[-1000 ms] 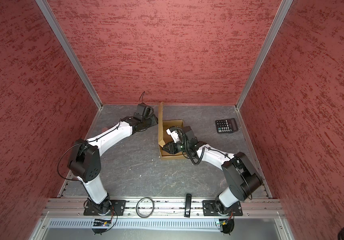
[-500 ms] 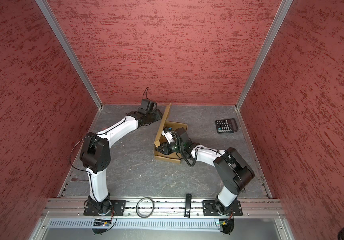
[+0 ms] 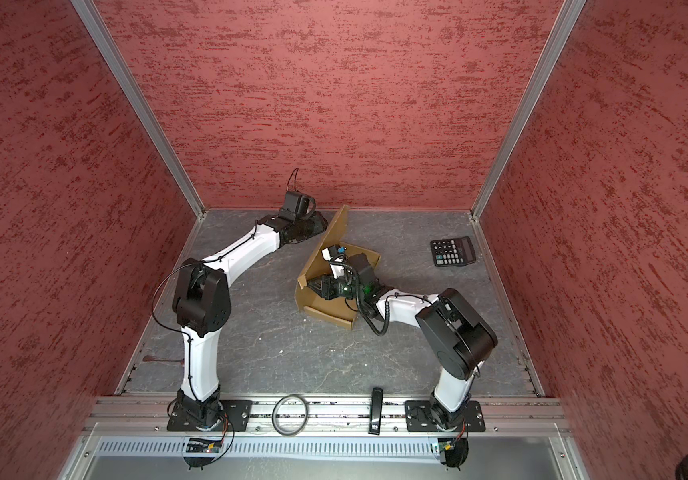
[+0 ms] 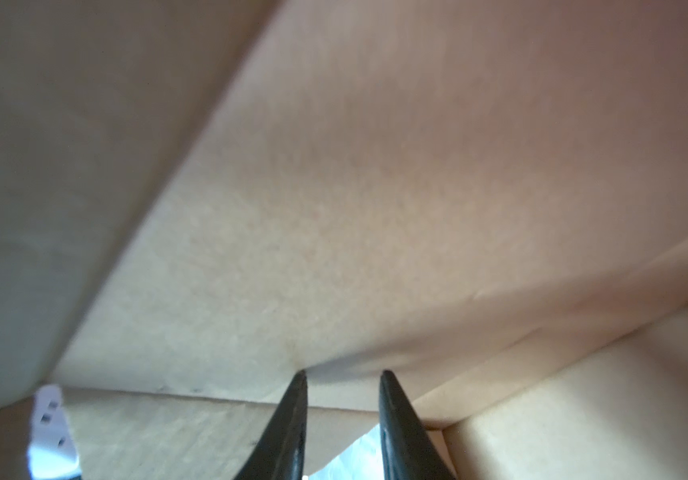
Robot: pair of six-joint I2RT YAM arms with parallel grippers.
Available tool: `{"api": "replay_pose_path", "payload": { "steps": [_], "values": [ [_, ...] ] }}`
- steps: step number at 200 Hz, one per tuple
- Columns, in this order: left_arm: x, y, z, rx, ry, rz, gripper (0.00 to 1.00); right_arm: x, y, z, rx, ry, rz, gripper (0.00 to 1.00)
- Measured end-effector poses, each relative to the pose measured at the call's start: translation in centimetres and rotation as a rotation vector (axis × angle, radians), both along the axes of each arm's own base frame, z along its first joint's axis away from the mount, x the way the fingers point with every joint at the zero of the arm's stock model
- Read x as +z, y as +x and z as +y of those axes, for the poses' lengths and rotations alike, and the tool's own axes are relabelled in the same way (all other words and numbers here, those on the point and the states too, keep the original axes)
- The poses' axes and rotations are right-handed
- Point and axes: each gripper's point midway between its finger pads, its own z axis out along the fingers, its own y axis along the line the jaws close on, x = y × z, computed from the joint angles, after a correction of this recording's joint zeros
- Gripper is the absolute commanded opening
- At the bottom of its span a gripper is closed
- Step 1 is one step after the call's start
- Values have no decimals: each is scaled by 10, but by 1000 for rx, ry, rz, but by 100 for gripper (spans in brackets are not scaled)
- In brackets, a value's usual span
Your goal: Fold the paper box
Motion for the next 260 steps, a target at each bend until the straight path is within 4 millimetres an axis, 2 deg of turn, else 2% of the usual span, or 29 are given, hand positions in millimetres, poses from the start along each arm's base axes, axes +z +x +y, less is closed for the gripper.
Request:
{"api": "replay_pose_path", "payload": {
  "steps": [22,41,57,74,94,122,138,156,178,200,232,260],
  "values": [
    [0,-1,-2,-11,-4,5,53,-1,9,2,-37,2,-13,33],
    [-4,-4,0,-16,-1,12,59,-2,15,0,-70,-3,-22,35],
    [-9,-13,10,-16,12,32,64,-2,19,-2,-97,-14,-33,36],
    [-9,-27,31,-5,23,51,67,0,19,-8,-117,-45,-45,38],
    [11,-42,59,15,26,31,71,13,19,-17,-138,-73,-79,39],
    [53,-74,99,46,20,-48,73,39,18,-33,-174,-102,-141,42],
    [73,-97,112,45,20,-89,73,52,18,-45,-197,-119,-172,43],
    [85,-126,119,26,26,-113,74,60,18,-58,-224,-149,-195,45],
    [90,-163,124,-13,40,-126,74,67,19,-76,-257,-187,-212,47],
    [85,-200,125,-63,65,-125,74,75,21,-95,-293,-216,-228,48],
    [81,-254,108,-208,100,-156,74,79,27,-121,-334,-266,-240,50],
    [69,-280,92,-313,122,-168,74,85,39,-141,-371,-303,-244,50]
  ]
}}
